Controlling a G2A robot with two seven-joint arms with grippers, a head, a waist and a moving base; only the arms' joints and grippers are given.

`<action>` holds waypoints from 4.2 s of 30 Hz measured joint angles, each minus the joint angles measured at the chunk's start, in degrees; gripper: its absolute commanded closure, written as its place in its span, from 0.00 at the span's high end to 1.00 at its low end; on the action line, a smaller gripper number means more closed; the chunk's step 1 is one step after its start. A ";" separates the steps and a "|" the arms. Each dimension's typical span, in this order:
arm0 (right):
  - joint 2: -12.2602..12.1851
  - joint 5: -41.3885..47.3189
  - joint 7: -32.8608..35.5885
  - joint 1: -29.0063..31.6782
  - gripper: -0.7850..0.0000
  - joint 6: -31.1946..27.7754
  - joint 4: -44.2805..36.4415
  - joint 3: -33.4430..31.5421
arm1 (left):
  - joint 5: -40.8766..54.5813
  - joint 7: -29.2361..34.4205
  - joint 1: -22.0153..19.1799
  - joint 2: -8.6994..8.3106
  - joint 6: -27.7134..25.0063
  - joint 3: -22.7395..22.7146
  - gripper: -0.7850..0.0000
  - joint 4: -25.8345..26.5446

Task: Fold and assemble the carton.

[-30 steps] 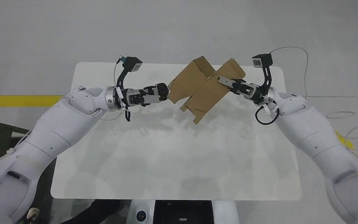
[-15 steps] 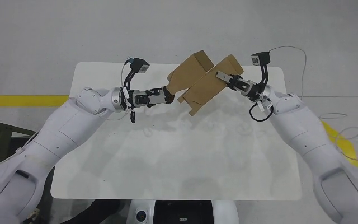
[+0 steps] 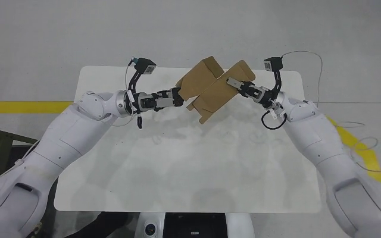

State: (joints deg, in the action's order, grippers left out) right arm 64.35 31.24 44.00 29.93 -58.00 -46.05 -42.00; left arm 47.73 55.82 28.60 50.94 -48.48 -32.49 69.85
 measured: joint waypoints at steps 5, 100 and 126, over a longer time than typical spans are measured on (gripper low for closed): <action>0.76 -0.31 1.25 0.20 0.00 0.00 0.04 -1.28 | -0.18 -0.81 0.30 0.76 -0.79 -0.94 1.00 -2.13; -9.87 -0.53 6.85 -7.96 0.78 4.54 -20.22 19.13 | -23.61 5.15 -0.45 1.76 5.14 -2.67 0.00 -1.15; -5.43 1.16 2.82 -15.92 0.58 0.52 -12.38 32.26 | -20.44 1.19 -5.28 -1.26 1.19 7.61 0.00 0.87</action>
State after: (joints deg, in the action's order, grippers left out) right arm 58.92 32.40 46.82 14.01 -57.48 -58.43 -9.74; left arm 27.29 57.01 23.32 49.68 -47.29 -24.88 70.73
